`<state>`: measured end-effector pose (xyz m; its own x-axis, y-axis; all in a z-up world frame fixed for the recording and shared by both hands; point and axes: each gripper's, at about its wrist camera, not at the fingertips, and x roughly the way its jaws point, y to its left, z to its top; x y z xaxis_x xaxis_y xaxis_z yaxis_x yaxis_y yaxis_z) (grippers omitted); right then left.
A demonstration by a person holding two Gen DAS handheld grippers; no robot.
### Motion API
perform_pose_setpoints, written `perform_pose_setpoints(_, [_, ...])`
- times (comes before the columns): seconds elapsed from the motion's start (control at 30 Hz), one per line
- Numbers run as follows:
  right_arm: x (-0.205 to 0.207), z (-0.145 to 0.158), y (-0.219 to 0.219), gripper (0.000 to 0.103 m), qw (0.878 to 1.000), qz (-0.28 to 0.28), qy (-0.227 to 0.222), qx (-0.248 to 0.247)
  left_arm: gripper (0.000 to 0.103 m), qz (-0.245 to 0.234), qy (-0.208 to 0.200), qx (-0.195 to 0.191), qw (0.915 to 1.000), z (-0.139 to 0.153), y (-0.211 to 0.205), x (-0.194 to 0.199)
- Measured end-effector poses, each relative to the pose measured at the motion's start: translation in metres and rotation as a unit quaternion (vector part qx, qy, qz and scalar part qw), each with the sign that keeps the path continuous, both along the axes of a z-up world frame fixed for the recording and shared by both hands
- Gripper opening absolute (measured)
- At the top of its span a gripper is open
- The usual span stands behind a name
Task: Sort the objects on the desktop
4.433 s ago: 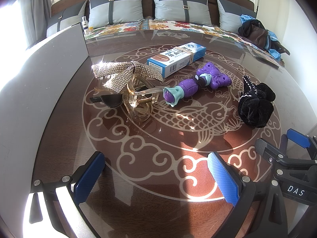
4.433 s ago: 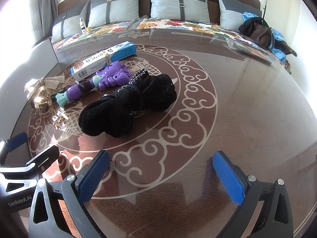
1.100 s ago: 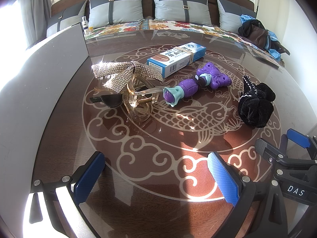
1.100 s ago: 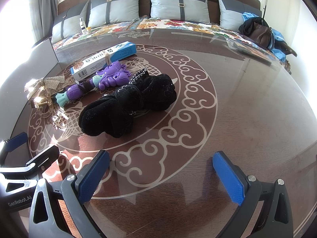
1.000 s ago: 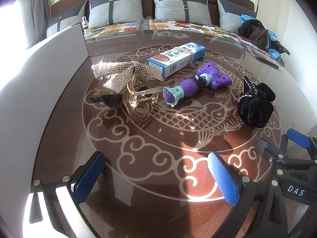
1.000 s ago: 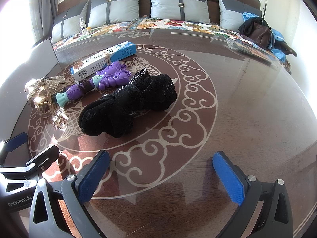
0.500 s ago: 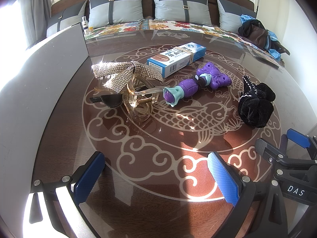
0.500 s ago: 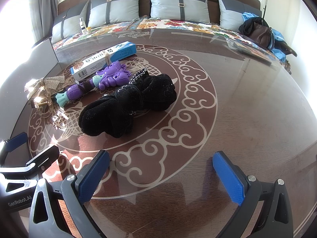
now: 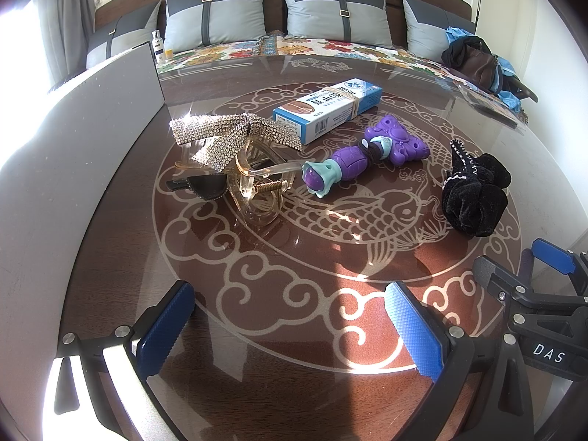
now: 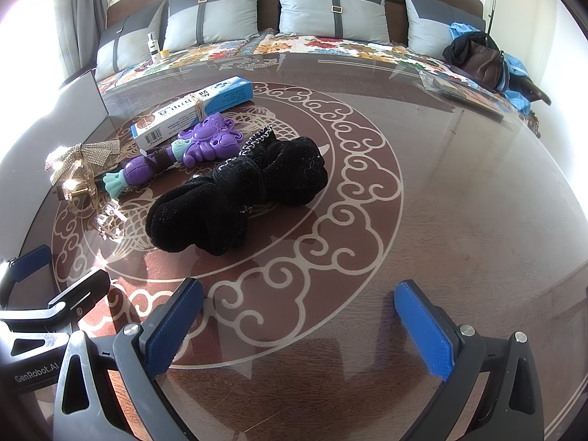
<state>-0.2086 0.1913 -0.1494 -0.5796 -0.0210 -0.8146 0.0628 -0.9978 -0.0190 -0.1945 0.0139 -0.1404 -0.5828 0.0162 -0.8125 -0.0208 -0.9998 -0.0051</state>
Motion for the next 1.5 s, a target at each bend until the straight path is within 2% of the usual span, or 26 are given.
perform_pose_setpoints(0.23, [0.0,0.0,0.0,0.103,1.0,0.0,0.0,0.0,0.103,-0.003,-0.003,-0.001,1.0,0.0,0.0,0.001])
perform_pose_setpoints(0.3, [0.0,0.0,0.0,0.103,1.0,0.0,0.0,0.0,0.103,-0.029,-0.032,-0.002,0.9991,0.0,-0.003,0.002])
perform_pose_setpoints(0.37, [0.0,0.0,0.0,0.103,1.0,0.0,0.0,0.0,0.103,-0.015,-0.062,0.001,0.9979,0.004,-0.011,0.004])
perform_pose_setpoints(0.47, [0.0,0.0,0.0,0.103,1.0,0.0,0.0,0.0,0.103,0.029,-0.023,0.041,0.9985,0.026,-0.034,0.01])
perform_pose_setpoints(0.57, [0.0,0.0,0.0,0.103,1.0,0.0,0.0,0.0,0.103,0.054,-0.003,0.064,0.9965,0.047,-0.044,-0.01])
perform_pose_setpoints(0.67, [0.0,0.0,0.0,0.103,1.0,0.0,0.0,0.0,0.103,0.054,0.002,0.033,0.998,0.055,-0.036,-0.045])
perform_pose_setpoints(0.73, [0.0,0.0,0.0,0.103,1.0,0.0,0.0,0.0,0.103,0.06,-0.013,0.006,0.9981,0.052,-0.031,-0.071])
perform_pose_setpoints(0.8, [0.0,0.0,0.0,0.103,1.0,0.0,0.0,0.0,0.103,0.073,-0.029,-0.002,0.9969,0.045,-0.032,-0.091])
perform_pose_setpoints(0.9, [0.0,0.0,0.0,0.103,1.0,0.0,0.0,0.0,0.103,0.073,-0.042,0.015,0.9964,0.036,-0.042,-0.106])
perform_pose_setpoints(0.97, [0.0,0.0,0.0,0.103,1.0,0.0,0.0,0.0,0.102,0.047,-0.048,0.045,0.9967,0.031,-0.048,-0.106])
perform_pose_setpoints(1.0, [0.0,0.0,0.0,0.103,1.0,0.0,0.0,0.0,0.095,0.03,-0.047,0.059,0.9967,0.03,-0.05,-0.102])
perform_pose_setpoints(1.03, [0.0,0.0,0.0,0.103,1.0,0.0,0.0,0.0,0.074,0.012,-0.046,0.069,0.9965,0.028,-0.051,-0.098])
perform_pose_setpoints(1.07, [0.0,0.0,0.0,0.103,1.0,0.0,0.0,0.0,0.063,-0.003,-0.045,0.066,0.9968,0.028,-0.051,-0.093])
perform_pose_setpoints(1.13, [0.0,0.0,0.0,0.103,1.0,0.0,0.0,0.0,0.058,-0.029,-0.038,0.059,0.9971,0.029,-0.05,-0.08])
perform_pose_setpoints(1.33, [0.0,0.0,0.0,0.103,1.0,0.0,0.0,0.0,0.059,-0.06,-0.056,0.084,0.9931,0.029,-0.056,-0.038])
perform_pose_setpoints(1.4, [0.0,0.0,0.0,0.103,1.0,0.0,0.0,0.0,0.067,-0.075,-0.062,0.084,0.9918,0.028,-0.055,-0.027])
perform_pose_setpoints(1.47, [0.0,0.0,0.0,0.103,1.0,0.0,0.0,0.0,0.08,-0.081,-0.06,0.073,0.9922,0.027,-0.053,-0.022])
perform_pose_setpoints(1.5, [0.001,0.0,0.0,0.103,1.0,0.0,0.0,0.0,0.083,-0.082,-0.059,0.068,0.9925,0.025,-0.053,-0.021])
